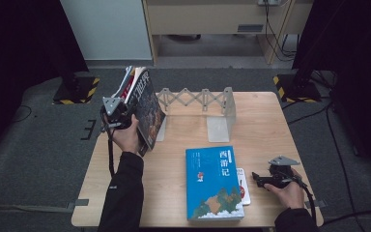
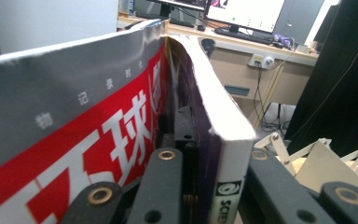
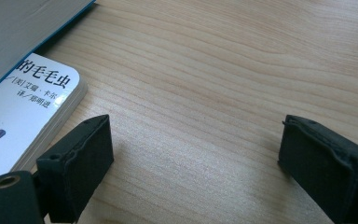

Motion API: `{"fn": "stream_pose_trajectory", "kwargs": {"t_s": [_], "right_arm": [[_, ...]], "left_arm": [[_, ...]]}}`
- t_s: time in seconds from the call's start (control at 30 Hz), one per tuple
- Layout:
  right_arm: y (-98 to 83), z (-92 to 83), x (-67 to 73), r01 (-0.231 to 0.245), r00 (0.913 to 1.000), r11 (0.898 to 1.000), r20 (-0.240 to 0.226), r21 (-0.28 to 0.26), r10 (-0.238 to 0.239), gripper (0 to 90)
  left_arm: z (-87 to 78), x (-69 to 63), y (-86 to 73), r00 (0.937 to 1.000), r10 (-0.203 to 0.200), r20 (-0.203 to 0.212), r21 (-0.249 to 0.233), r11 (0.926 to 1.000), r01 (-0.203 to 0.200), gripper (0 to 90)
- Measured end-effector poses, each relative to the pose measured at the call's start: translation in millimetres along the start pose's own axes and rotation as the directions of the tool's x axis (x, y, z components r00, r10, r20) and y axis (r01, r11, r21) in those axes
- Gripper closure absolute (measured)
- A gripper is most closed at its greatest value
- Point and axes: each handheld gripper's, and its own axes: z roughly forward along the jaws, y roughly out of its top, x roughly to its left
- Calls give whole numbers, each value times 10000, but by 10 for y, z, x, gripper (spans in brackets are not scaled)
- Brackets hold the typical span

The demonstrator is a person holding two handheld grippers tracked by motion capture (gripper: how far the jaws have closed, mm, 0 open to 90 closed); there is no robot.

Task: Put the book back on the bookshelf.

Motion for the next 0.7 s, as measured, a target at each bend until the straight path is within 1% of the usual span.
{"fn": "stream_pose_trajectory", "kwargs": {"t_s": [0.07,0.13,0.23,0.33,0.43,0.57,0.7], "right_arm": [[0,-1,-1,6,10000,10000,-5,12,-6,101],[0,0,3,-23,10000,10000,9,-1,23,101],[-2,-1,2,-6,10000,10000,9,-9,6,101],[-2,0,2,-4,10000,10000,8,-10,4,100],[-2,0,2,-6,10000,10000,14,-18,6,100],[-1,0,3,-10,10000,10000,12,-1,10,100],[3,1,0,20,10000,10000,7,-1,-20,101]], "left_arm": [[-18,13,-3,10000,52,-6,72,10000,-52,818],[-36,26,1,10000,7,82,186,9998,-9,817],[-57,29,5,9998,62,187,340,9994,-69,811],[-97,21,15,9996,196,219,395,9990,-205,788],[-163,18,26,9990,321,317,383,9987,-334,737],[-273,37,14,9978,247,610,273,9993,-264,655],[-418,59,-38,9955,342,882,415,9984,-380,568]]}}
